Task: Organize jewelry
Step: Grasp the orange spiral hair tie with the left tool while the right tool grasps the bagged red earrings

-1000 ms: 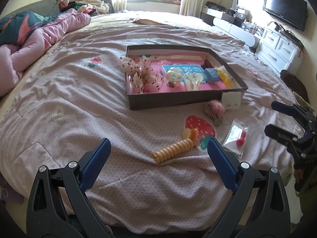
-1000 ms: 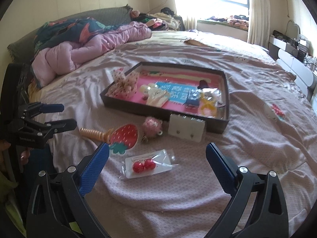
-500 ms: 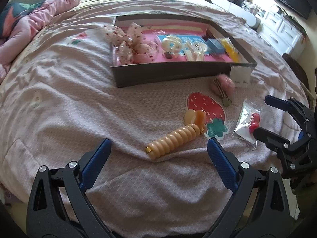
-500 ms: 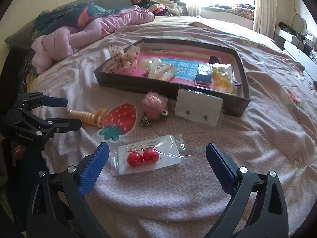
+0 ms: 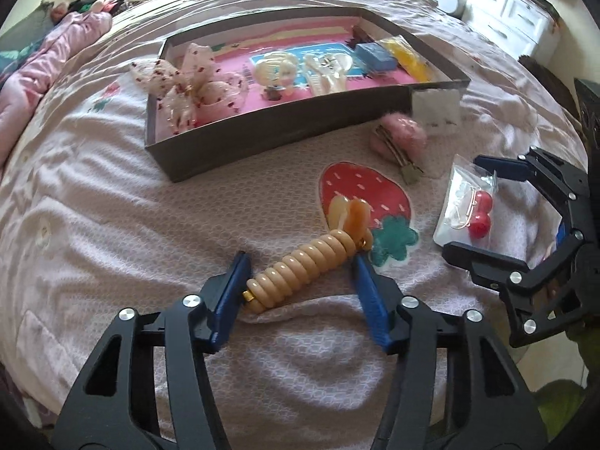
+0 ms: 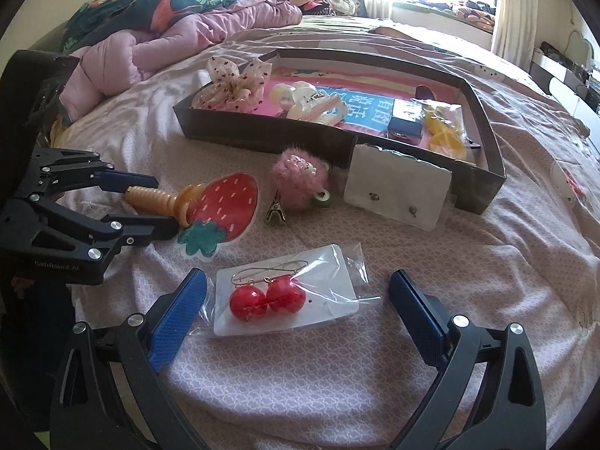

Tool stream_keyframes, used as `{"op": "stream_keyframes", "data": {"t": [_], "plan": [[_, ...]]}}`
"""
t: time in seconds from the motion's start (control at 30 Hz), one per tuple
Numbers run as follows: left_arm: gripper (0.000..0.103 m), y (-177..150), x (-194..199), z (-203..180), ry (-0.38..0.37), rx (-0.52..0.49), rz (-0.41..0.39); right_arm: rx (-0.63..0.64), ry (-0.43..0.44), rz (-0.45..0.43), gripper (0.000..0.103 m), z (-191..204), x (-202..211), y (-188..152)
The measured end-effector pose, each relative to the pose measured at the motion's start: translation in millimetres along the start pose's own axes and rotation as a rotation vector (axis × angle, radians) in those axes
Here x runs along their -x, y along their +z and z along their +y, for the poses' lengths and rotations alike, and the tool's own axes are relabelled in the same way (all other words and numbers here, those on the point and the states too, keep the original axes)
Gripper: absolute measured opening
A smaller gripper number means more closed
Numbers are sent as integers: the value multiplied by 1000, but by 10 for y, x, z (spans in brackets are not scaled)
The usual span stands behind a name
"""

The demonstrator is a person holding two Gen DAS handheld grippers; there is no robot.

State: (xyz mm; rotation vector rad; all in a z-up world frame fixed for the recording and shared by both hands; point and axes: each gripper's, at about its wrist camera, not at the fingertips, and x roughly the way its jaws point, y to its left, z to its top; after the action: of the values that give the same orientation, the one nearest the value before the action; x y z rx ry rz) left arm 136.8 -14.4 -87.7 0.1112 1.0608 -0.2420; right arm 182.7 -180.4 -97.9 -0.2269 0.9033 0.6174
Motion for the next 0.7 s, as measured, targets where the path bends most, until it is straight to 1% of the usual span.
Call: {"op": "stream_keyframes", "data": {"t": [0.07, 0.1, 0.13, 0.2, 0.3, 0.33, 0.37, 0.47, 0.6, 0.7], "plan": [[24, 1, 12, -22, -8, -13, -6, 13, -3, -2, 94, 22, -3, 1], [23, 0, 15, -35, -12, -17, -7, 16, 2, -2, 90, 26, -4, 2], [19, 3, 13, -50, -14, -22, -7, 19, 12, -1, 85, 29, -2, 0], [19, 11, 10, -66, -16, -26, -9, 23, 13, -4, 81, 34, 9, -3], [19, 22, 27, -85, -28, -30, -20, 13, 19, -11, 79, 1, 37, -2], [16, 23, 38, -97, -34, -35, -24, 10, 21, -12, 78, -15, 47, -6], [13, 22, 50, -109, -44, -41, -28, 1, 24, -15, 73, -41, 69, -10], [13, 33, 77, -137, -51, -50, -40, -30, 31, -24, 72, -116, 138, -8], [13, 54, 105, -149, -71, -43, -54, -37, 15, -35, 68, -193, 229, -29], [12, 79, 166, -152, -100, -25, -69, -63, 14, -55, 67, -260, 312, -47]]}}
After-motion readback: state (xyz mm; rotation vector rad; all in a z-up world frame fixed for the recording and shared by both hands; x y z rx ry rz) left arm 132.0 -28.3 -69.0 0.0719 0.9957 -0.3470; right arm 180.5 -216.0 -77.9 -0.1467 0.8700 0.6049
